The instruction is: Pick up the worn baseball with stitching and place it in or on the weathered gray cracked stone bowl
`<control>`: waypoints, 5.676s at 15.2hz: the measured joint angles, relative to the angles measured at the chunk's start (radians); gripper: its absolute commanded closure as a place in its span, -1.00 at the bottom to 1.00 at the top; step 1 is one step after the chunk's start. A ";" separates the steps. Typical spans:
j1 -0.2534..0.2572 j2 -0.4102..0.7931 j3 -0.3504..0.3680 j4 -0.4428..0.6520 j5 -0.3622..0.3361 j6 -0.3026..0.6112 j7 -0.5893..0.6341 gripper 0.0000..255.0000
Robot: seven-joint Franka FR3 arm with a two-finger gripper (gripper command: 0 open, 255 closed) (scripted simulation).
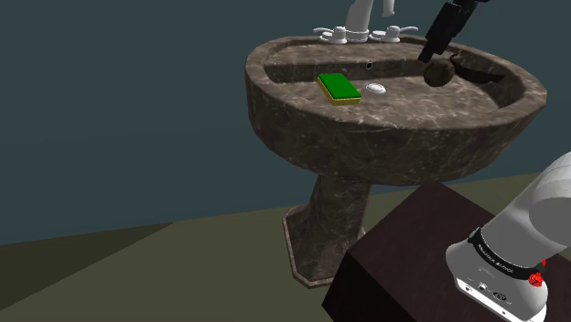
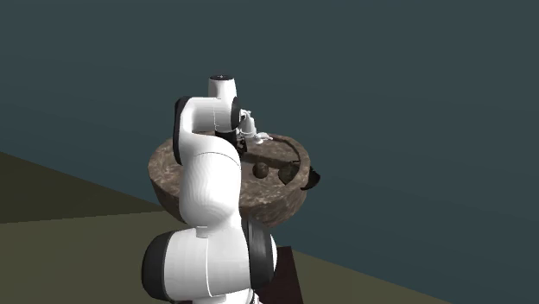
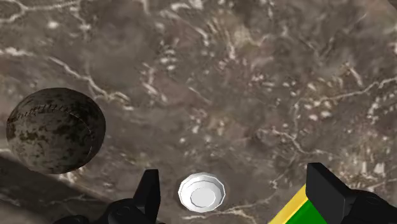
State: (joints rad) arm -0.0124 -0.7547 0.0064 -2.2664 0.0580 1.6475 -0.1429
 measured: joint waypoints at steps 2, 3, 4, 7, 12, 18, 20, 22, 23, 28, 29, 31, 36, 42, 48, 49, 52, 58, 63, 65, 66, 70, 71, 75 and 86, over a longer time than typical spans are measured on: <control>-0.007 -0.001 -0.006 -0.001 -0.006 0.004 0.000 -1.00; -0.018 0.000 -0.016 -0.011 -0.016 0.018 -0.002 -1.00; -0.031 -0.003 -0.027 -0.023 -0.027 0.033 -0.002 -1.00; -0.073 -0.001 -0.063 -0.054 -0.063 0.086 -0.002 -1.00; -0.142 -0.003 -0.124 -0.082 -0.120 0.146 -0.004 -1.00; -0.151 0.012 -0.136 -0.141 -0.129 0.226 -0.003 -1.00; -0.152 0.010 -0.137 -0.169 -0.130 0.252 -0.002 -1.00; -0.151 0.010 -0.137 -0.175 -0.130 0.258 -0.001 -1.00; -0.151 0.010 -0.137 -0.177 -0.130 0.260 -0.001 -1.00; -0.151 0.011 -0.137 -0.177 -0.130 0.262 -0.001 1.00; -0.151 0.011 -0.137 -0.177 -0.130 0.262 -0.001 1.00; -0.151 0.011 -0.137 -0.177 -0.130 0.262 -0.001 1.00; -0.151 0.011 -0.137 -0.177 -0.130 0.262 -0.001 1.00; -0.149 0.018 -0.134 -0.121 -0.127 0.212 -0.001 1.00; -0.147 0.036 -0.132 -0.030 -0.123 0.139 -0.003 1.00; -0.146 0.038 -0.129 -0.012 -0.122 0.123 -0.001 1.00; -0.145 0.051 -0.130 0.035 -0.120 0.090 -0.004 1.00; -0.141 0.076 -0.123 0.139 -0.115 0.011 -0.002 1.00; -0.152 0.086 -0.168 0.188 -0.131 -0.026 -0.054 1.00; -0.160 0.096 -0.204 0.201 -0.144 -0.028 -0.093 1.00; -0.166 0.095 -0.229 0.207 -0.153 -0.033 -0.122 1.00; -0.181 0.127 -0.317 0.267 -0.179 -0.053 -0.222 1.00; -0.184 0.135 -0.342 0.276 -0.185 -0.052 -0.249 1.00; -0.191 0.150 -0.391 0.284 -0.198 -0.040 -0.303 1.00; -0.208 0.101 -0.405 0.109 -0.220 0.098 -0.301 1.00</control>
State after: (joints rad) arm -0.2200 -0.6533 -0.3983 -2.1574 -0.1621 1.7454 -0.4442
